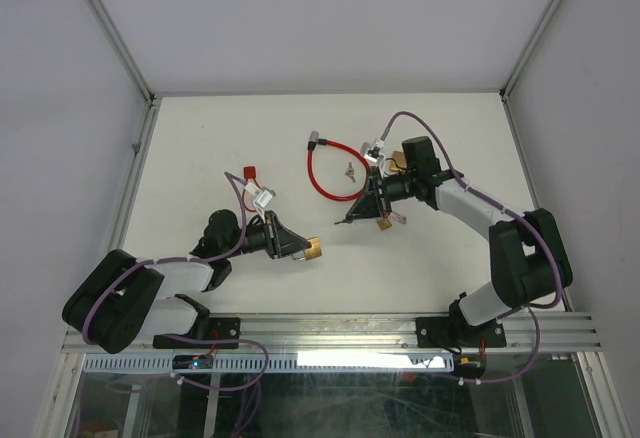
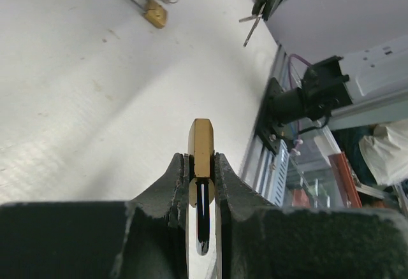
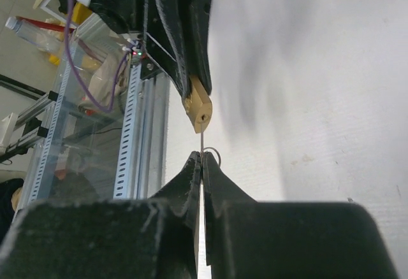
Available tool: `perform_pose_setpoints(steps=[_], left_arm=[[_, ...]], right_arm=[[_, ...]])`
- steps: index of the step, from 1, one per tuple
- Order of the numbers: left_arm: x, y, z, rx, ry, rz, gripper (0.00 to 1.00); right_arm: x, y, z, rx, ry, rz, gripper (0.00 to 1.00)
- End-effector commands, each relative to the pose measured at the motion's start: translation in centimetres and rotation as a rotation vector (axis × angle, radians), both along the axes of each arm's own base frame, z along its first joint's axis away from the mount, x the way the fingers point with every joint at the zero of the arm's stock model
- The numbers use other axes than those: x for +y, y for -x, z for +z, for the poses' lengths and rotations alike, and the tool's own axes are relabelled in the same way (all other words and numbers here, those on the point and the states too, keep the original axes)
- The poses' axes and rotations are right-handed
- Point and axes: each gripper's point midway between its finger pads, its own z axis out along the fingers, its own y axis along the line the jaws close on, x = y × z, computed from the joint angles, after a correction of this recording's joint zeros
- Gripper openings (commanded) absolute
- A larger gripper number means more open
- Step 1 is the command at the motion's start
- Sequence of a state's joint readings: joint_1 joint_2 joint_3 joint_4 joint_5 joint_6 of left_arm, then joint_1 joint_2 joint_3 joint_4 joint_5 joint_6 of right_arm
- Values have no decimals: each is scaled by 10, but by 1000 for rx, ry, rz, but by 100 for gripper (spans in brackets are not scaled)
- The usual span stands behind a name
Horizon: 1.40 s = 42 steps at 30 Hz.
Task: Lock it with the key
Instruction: Place the key at the center of the board, then place the lock at the center of the board.
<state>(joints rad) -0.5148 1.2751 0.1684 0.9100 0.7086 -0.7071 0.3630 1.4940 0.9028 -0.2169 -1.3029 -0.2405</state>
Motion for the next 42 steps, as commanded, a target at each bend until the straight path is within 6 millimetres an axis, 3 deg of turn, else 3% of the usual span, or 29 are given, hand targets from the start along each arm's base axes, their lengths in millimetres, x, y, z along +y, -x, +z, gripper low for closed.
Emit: perform_pose_setpoints(steps=[1, 5, 14, 17, 19, 20, 24, 27, 32, 33, 36, 39, 42], left_arm=[[7, -35, 0, -16, -49, 137, 0], [11, -42, -6, 35, -56, 167, 0], [7, -49, -48, 211, -148, 168, 0], [7, -53, -58, 244, -173, 182, 4], [9, -57, -65, 261, -197, 206, 12], [11, -59, -68, 266, -213, 220, 17], [26, -70, -72, 242, -290, 322, 42], [44, -79, -57, 171, -348, 421, 56], [64, -87, -15, 16, -343, 526, 62], [65, -85, -3, -20, -317, 530, 62], [64, -76, 42, -152, -186, 526, 75], [64, -62, 72, -240, -71, 513, 91], [64, -51, 102, -312, 30, 499, 99]], right_arm=[[4, -21, -35, 84, 98, -83, 0], [16, -12, -53, 146, 137, -59, 0], [34, -2, -112, 255, 311, -51, 2], [39, 1, -123, 269, 348, -38, 5], [42, 2, -127, 266, 368, -27, 7], [43, 3, -128, 262, 375, -21, 9], [42, -3, -123, 198, 407, -29, 43], [37, -12, -108, 87, 420, -45, 54], [21, -29, -76, -158, 430, -74, 57], [16, -31, -68, -189, 417, -78, 57], [0, -35, -37, -249, 336, -90, 57], [-15, -40, -11, -312, 278, -121, 57], [-27, -40, 7, -409, 245, -140, 57]])
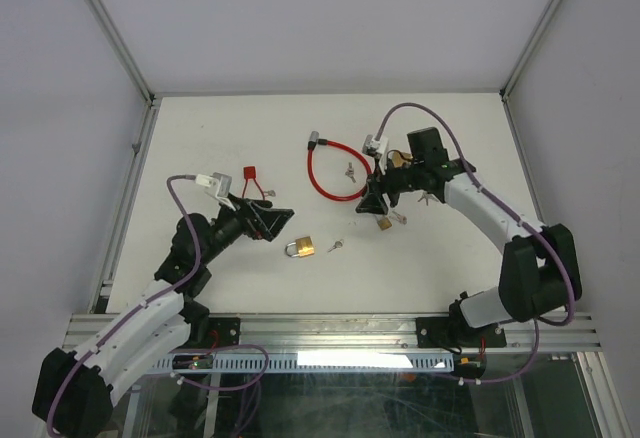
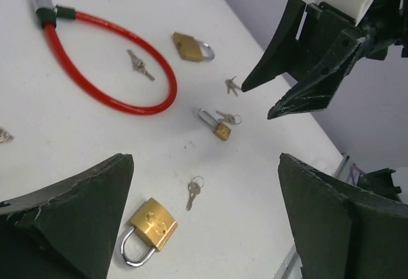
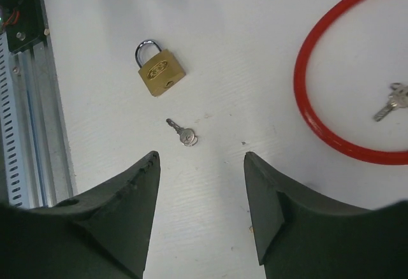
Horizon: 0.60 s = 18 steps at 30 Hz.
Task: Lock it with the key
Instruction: Place the lock at the center of the board.
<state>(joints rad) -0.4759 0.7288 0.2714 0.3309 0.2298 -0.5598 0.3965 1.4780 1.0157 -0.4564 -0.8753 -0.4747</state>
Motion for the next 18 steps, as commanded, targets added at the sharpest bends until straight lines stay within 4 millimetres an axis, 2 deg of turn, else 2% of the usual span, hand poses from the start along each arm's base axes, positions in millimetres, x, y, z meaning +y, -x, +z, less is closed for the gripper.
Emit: perform_pose_setpoints(steps=[1, 7, 12, 18], left_arm=[[2, 11, 44, -156, 102, -28, 99], [-6, 19, 96, -246, 155, -93, 99], [-15, 13, 113, -227, 138, -126, 99], [-16, 8, 145, -275, 78, -125, 99]], right_arm=[[-11, 3, 42, -200, -70, 60, 57], [-33, -5, 70, -348, -59, 4, 57], [-54, -18, 95, -425, -4, -88, 58], [-83, -38, 129, -514, 83, -239, 64]])
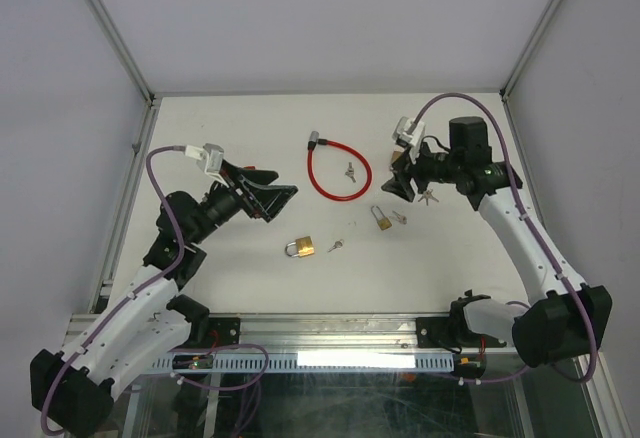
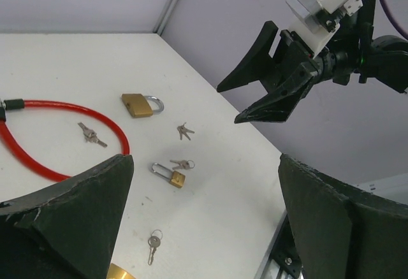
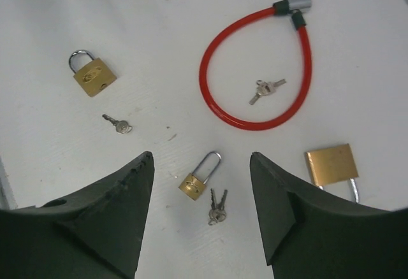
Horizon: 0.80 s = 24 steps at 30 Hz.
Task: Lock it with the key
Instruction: Place the lock at the center of the board, then reset both arms
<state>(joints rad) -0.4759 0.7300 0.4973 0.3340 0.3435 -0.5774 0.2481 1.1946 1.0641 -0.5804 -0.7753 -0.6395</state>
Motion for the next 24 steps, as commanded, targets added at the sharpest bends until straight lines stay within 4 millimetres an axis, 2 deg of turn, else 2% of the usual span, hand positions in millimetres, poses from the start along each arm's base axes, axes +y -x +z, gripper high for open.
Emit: perform_pose_setpoints(steps=[1, 7, 10, 17, 21, 24], left_arm=[[4, -1, 41, -93, -42, 11, 99], [13, -2, 75, -135, -99, 61, 99], [19, 0, 93, -164, -119, 85, 99], [29, 3, 127, -224, -165, 128, 99], [31, -3, 134, -228, -203, 152, 99], [31, -3, 139, -227, -217, 153, 99]], right_arm=[[-25, -20, 56, -167, 38, -125, 66], [-36, -18, 105, -232, 13, -122, 80], [-46, -27, 125, -269, -6, -194, 99], [-57, -29, 152, -229, -100, -321, 100], [-62, -29, 168, -213, -149, -404, 100], [-61, -22, 176, -215, -150, -389, 100]])
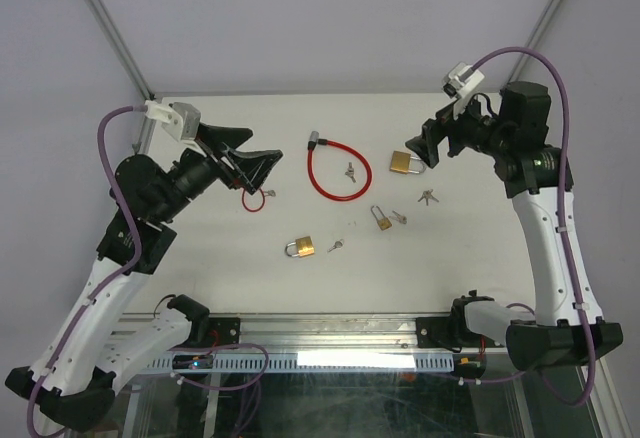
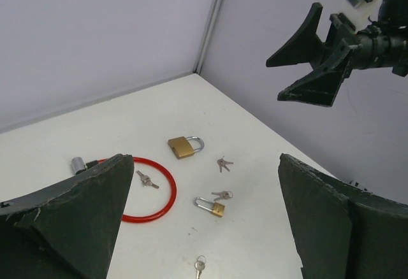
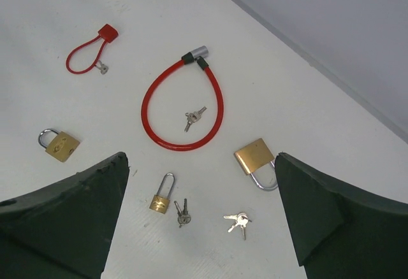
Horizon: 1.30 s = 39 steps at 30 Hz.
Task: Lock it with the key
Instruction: Reset both arms
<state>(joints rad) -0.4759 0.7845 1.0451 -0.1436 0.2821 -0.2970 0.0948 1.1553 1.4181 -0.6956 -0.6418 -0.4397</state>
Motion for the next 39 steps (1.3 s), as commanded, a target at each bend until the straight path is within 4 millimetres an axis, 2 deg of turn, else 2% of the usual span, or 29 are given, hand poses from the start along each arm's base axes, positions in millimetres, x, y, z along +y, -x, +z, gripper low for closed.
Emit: perform_pose_setpoints(steps=[1, 6, 11, 21, 39], left_arm=[[9, -5, 10, -19, -45, 48, 99], [10, -2, 20, -37, -47, 50, 99], [10, -1, 25, -46, -54, 44, 99], [5, -7, 22, -42, -77, 31, 99], [4, -10, 5, -18, -99, 33, 99]], right_arm=[[-2, 13, 50, -89, -56, -30, 100], [2, 17, 63, -66, -114, -29, 100], [-5, 15, 81, -41, -204, -125, 100], [-9, 20, 99, -21, -300, -191, 100], [-15, 24, 96, -36, -294, -198, 100]])
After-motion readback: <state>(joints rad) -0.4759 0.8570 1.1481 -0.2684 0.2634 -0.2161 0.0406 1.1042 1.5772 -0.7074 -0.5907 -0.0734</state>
